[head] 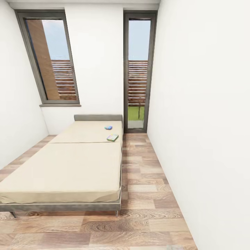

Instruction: Put all the toys in the child's room - the three board games (two on the bed and one on the table), the two jigsaw puzzles on the table, and the tennis ball on the table - inside the toy box on the table in the child's room.

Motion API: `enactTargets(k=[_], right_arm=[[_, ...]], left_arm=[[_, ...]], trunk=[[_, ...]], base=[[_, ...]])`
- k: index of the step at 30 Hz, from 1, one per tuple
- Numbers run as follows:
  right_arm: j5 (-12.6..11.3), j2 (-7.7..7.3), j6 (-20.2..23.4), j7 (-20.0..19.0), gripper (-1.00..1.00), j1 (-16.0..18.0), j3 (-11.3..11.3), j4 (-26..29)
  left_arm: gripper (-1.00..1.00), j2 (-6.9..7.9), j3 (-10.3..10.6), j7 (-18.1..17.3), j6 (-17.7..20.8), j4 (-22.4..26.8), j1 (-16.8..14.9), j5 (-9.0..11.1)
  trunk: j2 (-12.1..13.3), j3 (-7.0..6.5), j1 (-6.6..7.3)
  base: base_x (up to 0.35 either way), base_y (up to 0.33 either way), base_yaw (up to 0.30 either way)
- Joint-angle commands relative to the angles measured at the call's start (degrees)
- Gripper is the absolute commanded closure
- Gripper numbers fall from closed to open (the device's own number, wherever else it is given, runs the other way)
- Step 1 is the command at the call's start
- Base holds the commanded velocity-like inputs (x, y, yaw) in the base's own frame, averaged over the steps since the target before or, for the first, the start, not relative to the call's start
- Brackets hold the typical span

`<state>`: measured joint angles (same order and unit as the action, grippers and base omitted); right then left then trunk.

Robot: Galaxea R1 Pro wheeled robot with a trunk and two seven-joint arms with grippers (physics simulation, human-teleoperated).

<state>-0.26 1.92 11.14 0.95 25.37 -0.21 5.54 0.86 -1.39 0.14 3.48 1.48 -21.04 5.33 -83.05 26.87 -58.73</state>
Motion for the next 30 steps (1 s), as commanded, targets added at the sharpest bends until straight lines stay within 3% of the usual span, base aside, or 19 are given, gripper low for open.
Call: enactTargets(k=[1, 10, 16, 21, 30], right_arm=[[-0.02, 0.03, 1.79, 0.05, -1.00, 1.36, -0.02, 0.19], [0.07, 0.16, 10.09, -0.20, -1.00, 8.75, -0.01, 0.43], [0.10, 0.48, 12.04, -0.13, -1.00, 11.83, 0.01, 0.71], [-0.14, 0.71, 13.66, -0.42, -1.00, 16.26, -0.01, 1.33], [-0.29, 0.97, 15.84, -0.65, -1.00, 20.63, -0.09, 1.73]], left_arm=[[-1.00, -0.03, -0.80, -0.09, 0.56, 0.26, -1.45, 1.14], [-1.00, -0.88, -4.21, 0.14, 3.66, 0.74, -9.96, 4.99], [-1.00, -1.54, -4.92, 0.25, 5.23, 0.84, -13.88, 5.89], [-1.00, -2.56, -5.45, 0.14, 6.97, 0.87, -18.42, 6.63], [-1.00, -3.94, -5.70, 0.07, 9.04, 1.29, -22.01, 7.57]], trunk=[[-0.03, 0.06, 0.00], [-0.03, 0.06, 0.00], [-0.03, 0.06, 0.00], [-0.03, 0.06, 0.00], [-0.03, 0.06, 0.00]], base=[[0.000, 0.000, 0.000], [0.000, 0.000, 0.000], [0.000, 0.000, 0.000], [0.000, 0.000, 0.000], [0.000, 0.000, 0.000]])
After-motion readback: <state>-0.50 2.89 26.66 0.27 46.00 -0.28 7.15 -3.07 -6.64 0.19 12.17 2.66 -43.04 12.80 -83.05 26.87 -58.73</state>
